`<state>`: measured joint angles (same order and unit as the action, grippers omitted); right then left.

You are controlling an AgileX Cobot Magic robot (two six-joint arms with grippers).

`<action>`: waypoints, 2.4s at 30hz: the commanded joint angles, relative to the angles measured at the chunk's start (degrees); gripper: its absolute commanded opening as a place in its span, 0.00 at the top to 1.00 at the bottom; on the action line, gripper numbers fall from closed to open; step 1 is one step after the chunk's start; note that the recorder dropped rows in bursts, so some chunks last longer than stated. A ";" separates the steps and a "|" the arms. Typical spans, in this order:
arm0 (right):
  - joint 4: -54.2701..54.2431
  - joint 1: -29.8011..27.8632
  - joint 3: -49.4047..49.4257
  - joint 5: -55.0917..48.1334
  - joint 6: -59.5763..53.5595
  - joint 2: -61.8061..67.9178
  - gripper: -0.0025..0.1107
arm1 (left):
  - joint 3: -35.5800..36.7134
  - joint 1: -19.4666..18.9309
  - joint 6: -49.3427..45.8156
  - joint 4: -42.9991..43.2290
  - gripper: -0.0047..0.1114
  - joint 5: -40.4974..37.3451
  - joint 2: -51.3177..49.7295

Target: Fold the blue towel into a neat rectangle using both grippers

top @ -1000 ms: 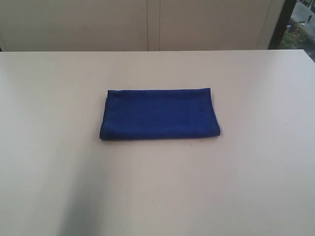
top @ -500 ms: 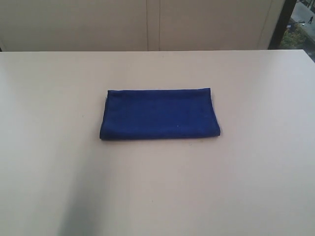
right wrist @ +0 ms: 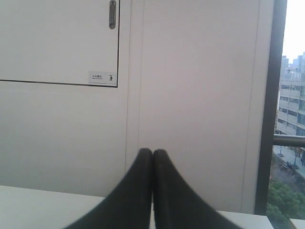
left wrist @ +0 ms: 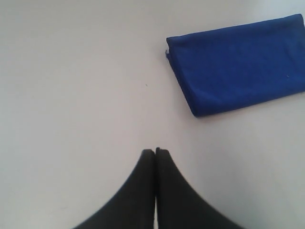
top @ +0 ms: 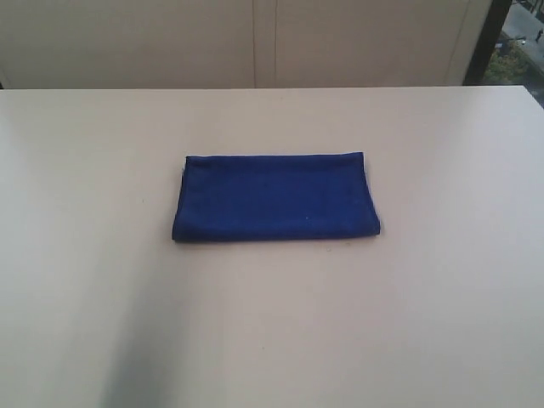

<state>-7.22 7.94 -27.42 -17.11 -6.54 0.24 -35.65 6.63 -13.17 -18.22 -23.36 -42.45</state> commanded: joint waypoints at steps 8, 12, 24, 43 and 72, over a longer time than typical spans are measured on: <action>1.83 0.04 0.17 0.31 -0.26 -0.24 0.98 | 0.32 -0.16 -0.33 -0.65 0.96 -0.29 0.46; 5.79 0.04 0.17 -2.23 2.60 -0.24 0.98 | 0.32 -0.16 -0.33 -0.65 0.96 -0.29 0.46; 7.22 0.04 6.67 -3.39 5.92 -0.24 0.98 | 0.32 -0.16 -0.33 -0.65 0.96 -0.29 0.46; 7.22 0.04 22.85 -3.39 5.40 -0.24 0.98 | 0.32 -0.16 -0.33 -0.65 0.96 -0.40 0.46; 7.22 0.04 27.42 -2.67 5.40 -0.24 0.98 | 0.32 -0.16 -0.33 -0.65 0.96 -0.40 0.46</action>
<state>-0.53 7.94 -0.31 -20.84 -0.83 0.24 -35.65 6.63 -13.17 -18.22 -23.36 -42.45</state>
